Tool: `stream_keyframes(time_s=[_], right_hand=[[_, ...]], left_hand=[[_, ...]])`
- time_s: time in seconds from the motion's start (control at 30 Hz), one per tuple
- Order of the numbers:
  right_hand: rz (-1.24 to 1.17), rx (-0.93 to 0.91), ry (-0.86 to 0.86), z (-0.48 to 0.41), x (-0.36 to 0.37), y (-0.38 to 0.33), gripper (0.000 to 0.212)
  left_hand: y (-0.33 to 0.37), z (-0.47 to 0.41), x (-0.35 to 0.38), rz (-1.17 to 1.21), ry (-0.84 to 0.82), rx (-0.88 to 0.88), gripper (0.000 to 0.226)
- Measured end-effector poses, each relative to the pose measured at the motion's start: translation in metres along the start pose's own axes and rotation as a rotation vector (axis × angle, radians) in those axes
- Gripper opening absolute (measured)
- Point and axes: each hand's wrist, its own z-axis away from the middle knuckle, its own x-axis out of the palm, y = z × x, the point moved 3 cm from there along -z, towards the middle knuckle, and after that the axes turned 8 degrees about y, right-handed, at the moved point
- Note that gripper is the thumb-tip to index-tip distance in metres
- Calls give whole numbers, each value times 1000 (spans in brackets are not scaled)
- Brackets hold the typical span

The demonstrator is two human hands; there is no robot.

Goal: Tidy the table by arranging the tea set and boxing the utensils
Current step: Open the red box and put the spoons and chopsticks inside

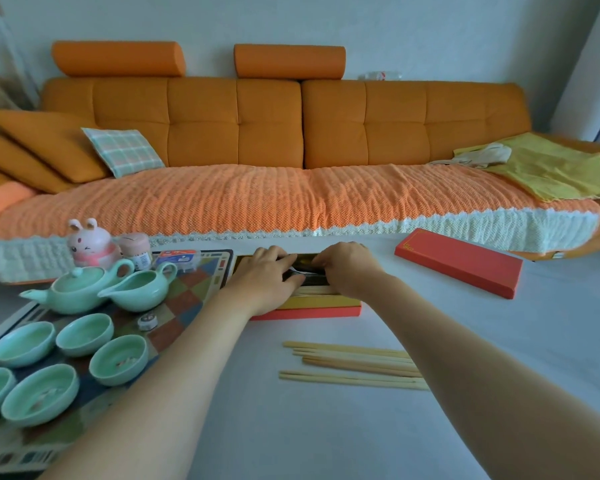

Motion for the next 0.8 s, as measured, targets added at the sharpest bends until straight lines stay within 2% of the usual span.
stream_keyframes(time_s=[0.13, 0.37, 0.53, 0.63, 0.77, 0.8], right_hand=[[-161, 26, -86, 6, 1, 8, 50], [-388, 129, 121, 18, -24, 31, 44], [-254, 190, 105, 43, -31, 59, 40], [-151, 226, -20, 60, -28, 78, 35], [-76, 304, -179, 79, -27, 95, 48], [-25, 287, -196, 81, -27, 97, 45]], left_hand=[[0, 1, -5, 39, 35, -4, 61], [13, 2, -9, 72, 143, 47, 53], [55, 6, -6, 95, 193, 157, 45], [79, 11, 5, 74, 171, 243, 43], [100, 17, 20, 8, 145, 345, 43], [104, 18, 23, 5, 140, 355, 44]])
